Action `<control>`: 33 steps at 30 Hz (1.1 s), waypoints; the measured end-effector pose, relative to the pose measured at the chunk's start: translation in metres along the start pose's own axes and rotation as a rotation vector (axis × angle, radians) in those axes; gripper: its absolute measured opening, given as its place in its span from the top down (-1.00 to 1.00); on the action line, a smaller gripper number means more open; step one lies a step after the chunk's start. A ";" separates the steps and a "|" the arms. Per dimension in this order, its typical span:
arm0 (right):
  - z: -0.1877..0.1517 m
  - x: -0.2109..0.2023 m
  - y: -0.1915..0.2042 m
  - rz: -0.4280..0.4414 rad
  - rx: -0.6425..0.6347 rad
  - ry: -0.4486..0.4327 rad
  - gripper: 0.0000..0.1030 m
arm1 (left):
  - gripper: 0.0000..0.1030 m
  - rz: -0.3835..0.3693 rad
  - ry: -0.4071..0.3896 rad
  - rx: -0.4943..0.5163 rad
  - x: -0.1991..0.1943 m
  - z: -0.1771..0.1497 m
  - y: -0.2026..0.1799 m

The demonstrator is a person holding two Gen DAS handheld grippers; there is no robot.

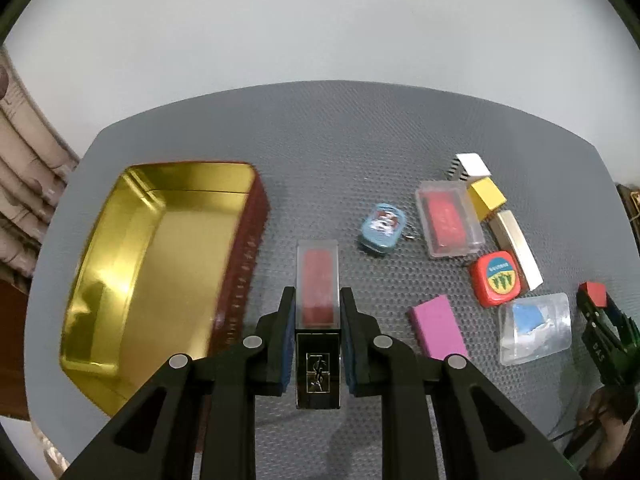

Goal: Organize rigid objects
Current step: 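Carry the lipstick tube into the gold tin and open the left gripper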

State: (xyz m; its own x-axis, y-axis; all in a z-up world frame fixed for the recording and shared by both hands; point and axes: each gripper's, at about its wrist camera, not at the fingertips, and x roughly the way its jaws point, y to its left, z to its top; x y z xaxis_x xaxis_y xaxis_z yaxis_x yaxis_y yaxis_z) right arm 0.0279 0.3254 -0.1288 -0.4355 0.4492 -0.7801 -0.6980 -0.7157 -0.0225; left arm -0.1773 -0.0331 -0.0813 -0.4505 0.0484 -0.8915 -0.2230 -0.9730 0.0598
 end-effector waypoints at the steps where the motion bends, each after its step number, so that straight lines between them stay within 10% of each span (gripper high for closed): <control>1: 0.000 0.000 0.001 0.000 0.000 0.000 -0.19 | 0.66 -0.026 -0.007 0.043 0.006 0.008 0.002; 2: 0.000 0.000 0.001 -0.001 -0.001 0.000 -0.19 | 0.66 -0.020 -0.011 0.031 0.007 0.011 0.009; 3: 0.000 0.000 0.001 -0.001 -0.001 0.000 -0.19 | 0.66 -0.160 -0.025 0.297 -0.001 0.003 0.028; 8: 0.000 0.000 0.001 -0.002 0.000 0.000 -0.19 | 0.66 -0.092 -0.023 0.247 0.024 0.051 0.080; 33: 0.001 -0.001 0.003 -0.005 0.001 0.001 -0.19 | 0.66 0.016 0.092 0.203 0.067 0.021 0.145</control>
State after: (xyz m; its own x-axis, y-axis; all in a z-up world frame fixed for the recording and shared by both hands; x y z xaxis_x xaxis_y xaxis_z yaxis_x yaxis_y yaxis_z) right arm 0.0259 0.3230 -0.1278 -0.4312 0.4521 -0.7808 -0.7009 -0.7128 -0.0257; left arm -0.2582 -0.1661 -0.1233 -0.3766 0.0029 -0.9264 -0.3898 -0.9076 0.1556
